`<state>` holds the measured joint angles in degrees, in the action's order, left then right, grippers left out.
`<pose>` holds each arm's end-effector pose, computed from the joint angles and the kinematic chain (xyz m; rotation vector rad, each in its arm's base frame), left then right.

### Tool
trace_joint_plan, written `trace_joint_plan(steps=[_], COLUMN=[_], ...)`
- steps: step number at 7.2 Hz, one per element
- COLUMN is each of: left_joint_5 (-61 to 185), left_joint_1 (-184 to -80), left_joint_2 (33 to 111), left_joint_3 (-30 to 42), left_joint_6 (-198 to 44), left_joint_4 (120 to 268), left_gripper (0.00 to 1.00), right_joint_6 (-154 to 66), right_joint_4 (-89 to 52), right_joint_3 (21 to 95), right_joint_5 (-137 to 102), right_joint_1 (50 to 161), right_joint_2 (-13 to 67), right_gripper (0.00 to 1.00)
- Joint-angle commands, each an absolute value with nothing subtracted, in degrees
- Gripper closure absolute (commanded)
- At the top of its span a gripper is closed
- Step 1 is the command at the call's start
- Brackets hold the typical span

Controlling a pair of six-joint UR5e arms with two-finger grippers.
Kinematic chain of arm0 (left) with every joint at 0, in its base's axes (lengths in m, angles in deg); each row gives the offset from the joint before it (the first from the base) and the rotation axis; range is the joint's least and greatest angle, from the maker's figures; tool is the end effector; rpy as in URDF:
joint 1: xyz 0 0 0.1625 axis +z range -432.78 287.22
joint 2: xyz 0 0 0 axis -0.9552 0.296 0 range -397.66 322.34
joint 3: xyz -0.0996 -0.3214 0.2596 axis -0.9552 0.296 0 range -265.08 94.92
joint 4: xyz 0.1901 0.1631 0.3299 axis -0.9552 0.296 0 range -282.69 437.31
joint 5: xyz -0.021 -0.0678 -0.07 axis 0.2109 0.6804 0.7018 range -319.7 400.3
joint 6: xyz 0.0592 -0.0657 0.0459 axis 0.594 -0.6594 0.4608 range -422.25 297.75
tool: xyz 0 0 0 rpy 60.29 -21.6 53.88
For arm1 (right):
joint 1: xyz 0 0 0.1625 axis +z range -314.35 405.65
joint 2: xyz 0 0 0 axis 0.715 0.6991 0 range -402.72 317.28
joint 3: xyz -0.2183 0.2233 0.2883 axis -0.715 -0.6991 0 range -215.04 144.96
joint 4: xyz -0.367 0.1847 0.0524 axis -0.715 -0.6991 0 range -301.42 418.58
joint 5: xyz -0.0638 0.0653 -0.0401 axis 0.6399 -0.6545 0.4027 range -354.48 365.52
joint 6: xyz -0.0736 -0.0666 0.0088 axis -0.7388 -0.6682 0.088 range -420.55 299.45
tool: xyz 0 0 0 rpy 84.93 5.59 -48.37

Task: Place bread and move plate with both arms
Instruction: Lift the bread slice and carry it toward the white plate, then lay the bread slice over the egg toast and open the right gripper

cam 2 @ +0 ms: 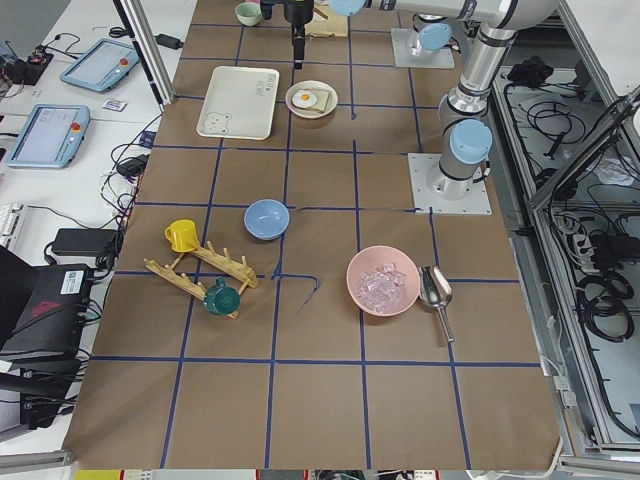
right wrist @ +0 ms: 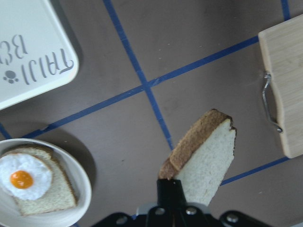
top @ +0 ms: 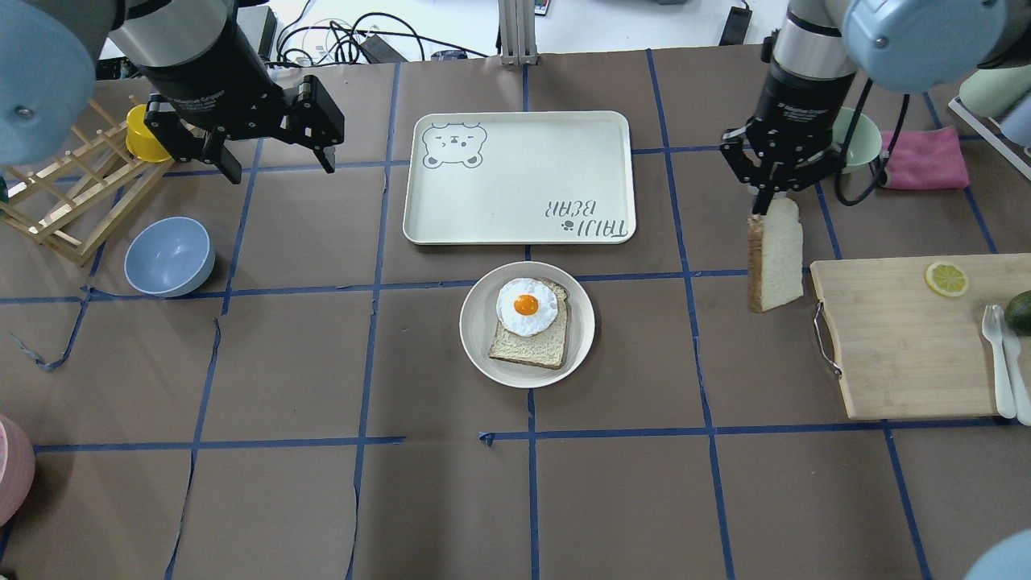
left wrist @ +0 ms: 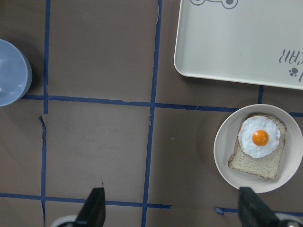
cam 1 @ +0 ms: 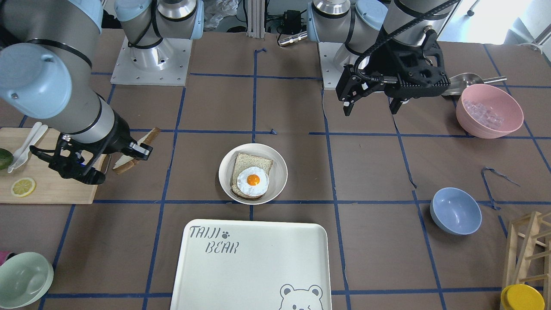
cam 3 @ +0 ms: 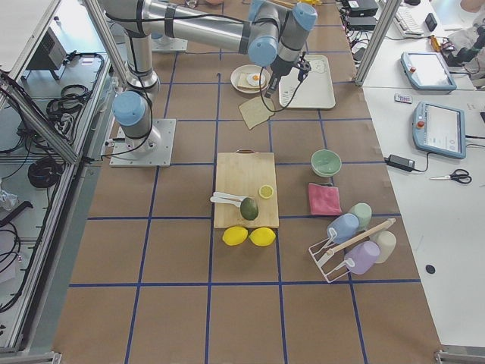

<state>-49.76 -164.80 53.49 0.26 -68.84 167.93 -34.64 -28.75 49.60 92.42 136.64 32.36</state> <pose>-0.1509 -0.4995 0.5170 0.1253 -3.1354 0.0792 0.1486 -0.5700 0.3897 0.6817 3.0445 0.3448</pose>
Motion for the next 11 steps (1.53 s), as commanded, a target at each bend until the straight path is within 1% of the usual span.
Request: trace_joint_plan(steps=[1,2,3,4,6,11], left_joint_5=[-49.7,-49.7,-49.7,-49.7,-49.7,-49.7], left_joint_1=[-164.8,-164.8,-164.8,-164.8,-164.8,-164.8], left_joint_2=[53.5,53.5,53.5,53.5,53.4,53.4], left_joint_3=[0.3,0.3,0.3,0.3,0.3,0.4], left_joint_6=[-68.8,-68.8,-68.8,-68.8,-68.8,-68.8], left_joint_4=[167.9,167.9,167.9,167.9,167.9,167.9], left_gripper=[0.0,0.0,0.0,0.0,0.0,0.0], right_joint_6=[-17.0,-7.9,-1.5,1.9,3.9,7.4], right_joint_4=[-33.7,-34.6,-38.5,-41.8,-44.1,-46.7], right_joint_3=[49.8,50.0,50.6,51.9,53.6,53.6], right_joint_5=[86.7,83.4,81.0,80.6,80.9,82.8], right_joint_1=[144.9,149.0,152.1,154.1,154.6,154.6], right_joint_2=[30.2,29.4,28.4,27.0,26.1,23.1], right_gripper=[1.0,1.0,1.0,1.0,1.0,1.0])
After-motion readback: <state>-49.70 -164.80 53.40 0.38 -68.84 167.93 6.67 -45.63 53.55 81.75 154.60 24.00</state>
